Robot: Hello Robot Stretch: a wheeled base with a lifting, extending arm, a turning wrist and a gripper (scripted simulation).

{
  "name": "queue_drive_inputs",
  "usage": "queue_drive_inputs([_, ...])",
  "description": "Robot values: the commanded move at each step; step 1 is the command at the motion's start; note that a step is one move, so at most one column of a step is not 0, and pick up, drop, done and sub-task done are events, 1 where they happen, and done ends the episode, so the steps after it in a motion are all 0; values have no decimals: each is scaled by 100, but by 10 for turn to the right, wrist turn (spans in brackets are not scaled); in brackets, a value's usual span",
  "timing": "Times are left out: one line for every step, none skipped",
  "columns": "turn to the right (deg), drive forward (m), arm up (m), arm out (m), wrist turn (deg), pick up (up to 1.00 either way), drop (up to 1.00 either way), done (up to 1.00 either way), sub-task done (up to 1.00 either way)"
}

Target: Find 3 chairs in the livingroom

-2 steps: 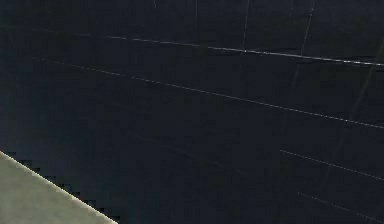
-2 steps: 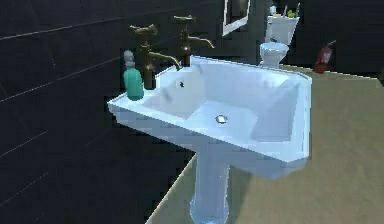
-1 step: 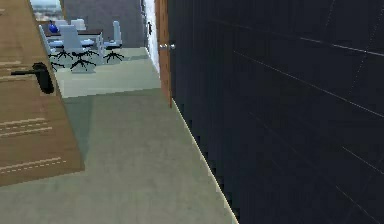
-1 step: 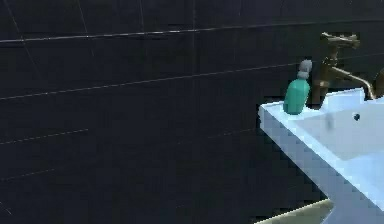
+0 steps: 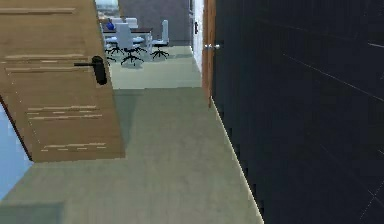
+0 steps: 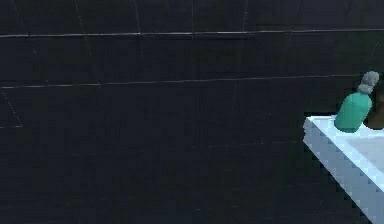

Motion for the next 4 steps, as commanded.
queue_drive_inputs([0, 100, 0, 0, 0, 0, 0, 0, 0])
queue_drive_inputs([0, 100, 0, 0, 0, 0, 0, 0, 0])
queue_drive_inputs([-210, 0, 0, 0, 0, 0, 0, 0, 0])
queue_drive_inputs([0, 5, 0, 0, 0, 0, 0, 0, 0])
